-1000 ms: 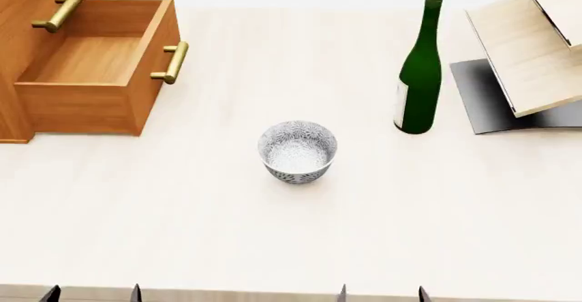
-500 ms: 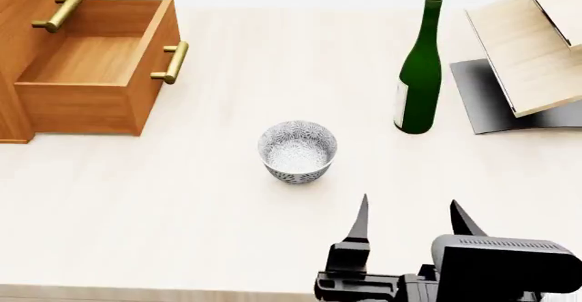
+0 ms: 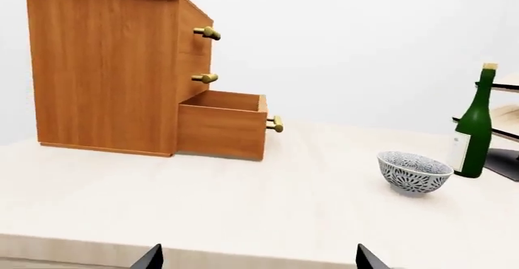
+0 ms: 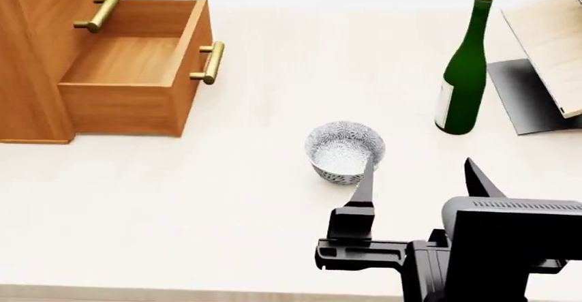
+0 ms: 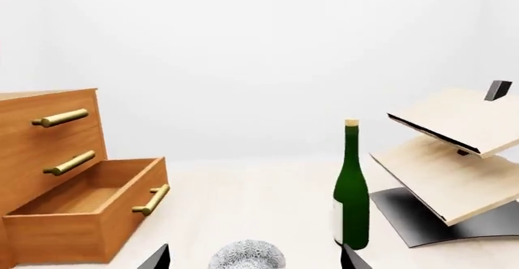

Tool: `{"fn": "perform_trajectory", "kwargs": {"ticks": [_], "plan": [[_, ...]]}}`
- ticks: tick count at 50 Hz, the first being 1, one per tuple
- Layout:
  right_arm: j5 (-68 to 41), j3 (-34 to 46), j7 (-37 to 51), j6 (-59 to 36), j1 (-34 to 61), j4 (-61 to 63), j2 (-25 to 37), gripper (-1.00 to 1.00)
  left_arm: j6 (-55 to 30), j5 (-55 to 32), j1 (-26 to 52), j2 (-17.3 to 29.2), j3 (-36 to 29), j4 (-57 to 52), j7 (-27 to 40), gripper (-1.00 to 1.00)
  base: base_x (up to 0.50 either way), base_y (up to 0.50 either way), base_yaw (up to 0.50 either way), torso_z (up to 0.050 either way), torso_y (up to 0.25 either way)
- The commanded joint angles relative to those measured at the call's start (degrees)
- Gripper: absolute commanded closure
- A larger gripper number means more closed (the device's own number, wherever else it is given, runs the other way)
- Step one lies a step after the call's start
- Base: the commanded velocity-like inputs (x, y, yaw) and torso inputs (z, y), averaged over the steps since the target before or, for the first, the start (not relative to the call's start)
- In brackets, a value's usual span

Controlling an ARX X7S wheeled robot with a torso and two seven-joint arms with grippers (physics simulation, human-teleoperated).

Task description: Put the bowl in the bottom drawer of the cabinet and close it.

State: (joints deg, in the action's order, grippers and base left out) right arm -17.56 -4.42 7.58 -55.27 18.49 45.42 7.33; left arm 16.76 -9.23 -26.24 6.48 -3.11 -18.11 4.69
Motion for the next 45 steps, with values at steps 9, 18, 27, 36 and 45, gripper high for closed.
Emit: {"fn": "perform_trajectory", "kwargs": {"ticks": [9,18,27,36,45], "plan": [[-2.05,-0.58,1.76,-2.69,2.26,1.03,-0.06,-1.0,0.7,-0.29,0.89,1.28,-0.81,2.15,1.67,-1.0,0.0,0.5,0.0,0.0,0.0],[-2.84,-0.76,2.21,-2.53,1.73,1.41,-0.07,-1.0,0.47,0.0,0.49,1.76,-1.49,1.03,2.38,-1.0,0.0,0.5,0.0,0.0,0.0],[-2.98,-0.87,2.29,-0.74,1.07,0.66,0.41,-1.0,0.27,0.34,0.3,2.23,-2.0,-0.11,3.09,-1.0,0.0,0.5,0.0,0.0,0.0],[-2.22,0.56,3.22,0.67,0.19,0.26,0.68,-1.0,0.85,0.64,0.19,2.65,-2.5,-0.37,3.54,-1.0,0.0,0.5,0.0,0.0,0.0],[-2.93,0.85,3.59,0.13,0.77,0.88,1.15,-1.0,2.03,-0.17,-0.33,3.18,-2.66,-0.73,3.69,-1.0,0.0,0.5,0.0,0.0,0.0]]}}
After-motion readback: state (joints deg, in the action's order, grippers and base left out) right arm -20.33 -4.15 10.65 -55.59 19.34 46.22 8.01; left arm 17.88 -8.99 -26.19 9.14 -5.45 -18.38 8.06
